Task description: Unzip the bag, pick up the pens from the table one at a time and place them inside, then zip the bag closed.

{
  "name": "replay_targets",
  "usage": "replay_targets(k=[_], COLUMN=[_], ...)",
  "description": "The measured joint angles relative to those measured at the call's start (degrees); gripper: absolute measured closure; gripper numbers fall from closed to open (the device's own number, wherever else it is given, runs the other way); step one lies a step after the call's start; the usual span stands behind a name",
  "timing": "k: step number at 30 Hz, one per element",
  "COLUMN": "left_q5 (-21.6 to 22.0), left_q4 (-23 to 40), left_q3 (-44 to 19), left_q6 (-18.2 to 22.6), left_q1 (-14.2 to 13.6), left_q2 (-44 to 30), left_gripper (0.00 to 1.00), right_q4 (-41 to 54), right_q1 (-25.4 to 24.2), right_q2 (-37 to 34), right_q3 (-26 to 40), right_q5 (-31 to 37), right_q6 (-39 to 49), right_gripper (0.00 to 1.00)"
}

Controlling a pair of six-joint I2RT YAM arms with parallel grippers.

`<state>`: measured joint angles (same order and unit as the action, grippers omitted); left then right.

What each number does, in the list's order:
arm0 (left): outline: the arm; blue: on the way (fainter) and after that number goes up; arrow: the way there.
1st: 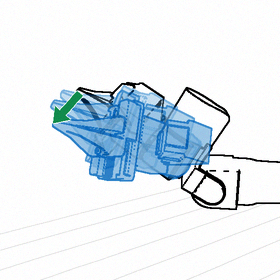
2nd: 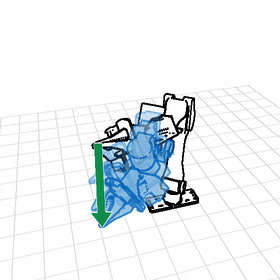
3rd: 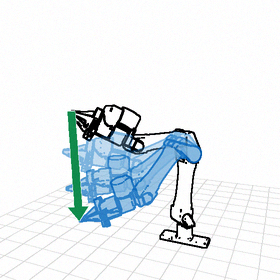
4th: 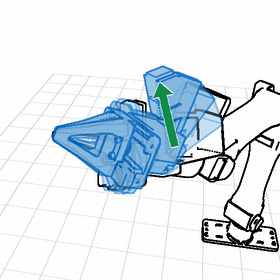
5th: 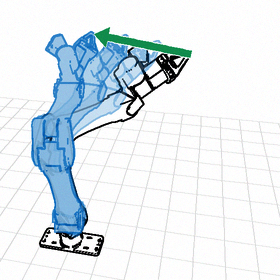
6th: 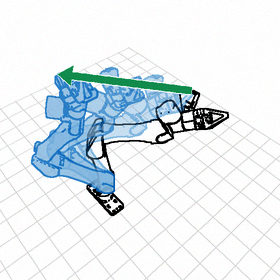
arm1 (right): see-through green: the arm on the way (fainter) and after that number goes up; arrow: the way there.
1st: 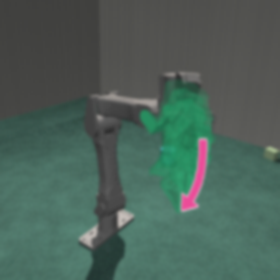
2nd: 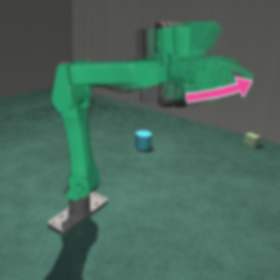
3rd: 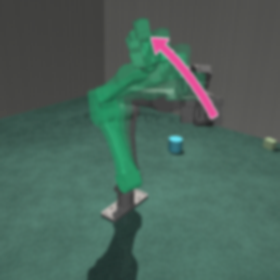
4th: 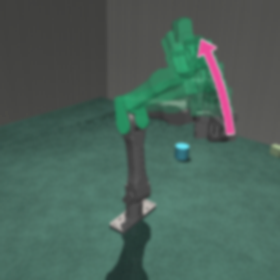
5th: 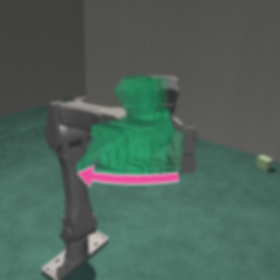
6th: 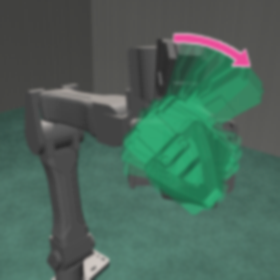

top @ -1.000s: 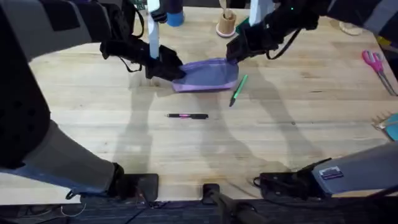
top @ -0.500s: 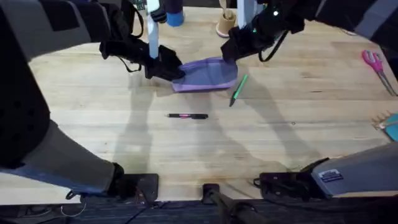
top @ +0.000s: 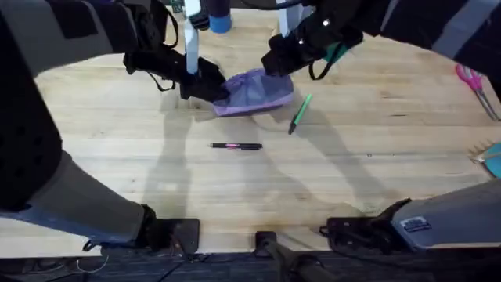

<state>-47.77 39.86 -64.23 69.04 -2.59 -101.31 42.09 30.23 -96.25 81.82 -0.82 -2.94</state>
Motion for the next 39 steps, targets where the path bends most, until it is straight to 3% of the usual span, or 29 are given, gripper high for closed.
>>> replay_targets(k=[11, 20, 29, 30, 36, 37, 39], left_q5=[1.1, 1.1, 0.9, 0.9, -1.1, -1.0, -1.1], left_q4=[0.0, 0.0, 0.4, 0.4, -0.3, -0.3, -0.4], left_q3=[0.0, 0.0, 0.0, 0.0, 0.0, 0.0, 0.0], left_q6=[0.0, 0.0, 0.0, 0.0, 0.0, 0.0, 0.0], left_q1=[0.4, 0.6, 0.6, 0.6, -0.6, -0.8, -0.7], left_q2=[0.0, 0.0, 0.0, 0.0, 0.0, 0.0, 0.0], left_gripper=[0.958, 0.958, 0.958, 0.958, 0.958, 0.958, 0.958], right_q4=[-4.5, -5.2, 1.8, 2.5, 8.1, 9.4, 11.8], right_q1=[5.1, 5.7, 5.7, 5.7, 5.7, 5.5, 4.6], right_q2=[0.0, 0.0, -0.9, -1.0, -1.1, -1.0, -0.7], right_q3=[0.0, 0.0, 5.4, 6.0, 12.5, 13.9, 15.7], right_q5=[0.8, 0.8, 0.4, 0.3, -4.7, -5.2, -6.1], right_q6=[0.0, 0.0, 1.5, 1.6, 1.8, 2.1, 2.1], right_gripper=[0.97, 0.97, 0.97, 0.927, 0.078, 0.025, 0.008])
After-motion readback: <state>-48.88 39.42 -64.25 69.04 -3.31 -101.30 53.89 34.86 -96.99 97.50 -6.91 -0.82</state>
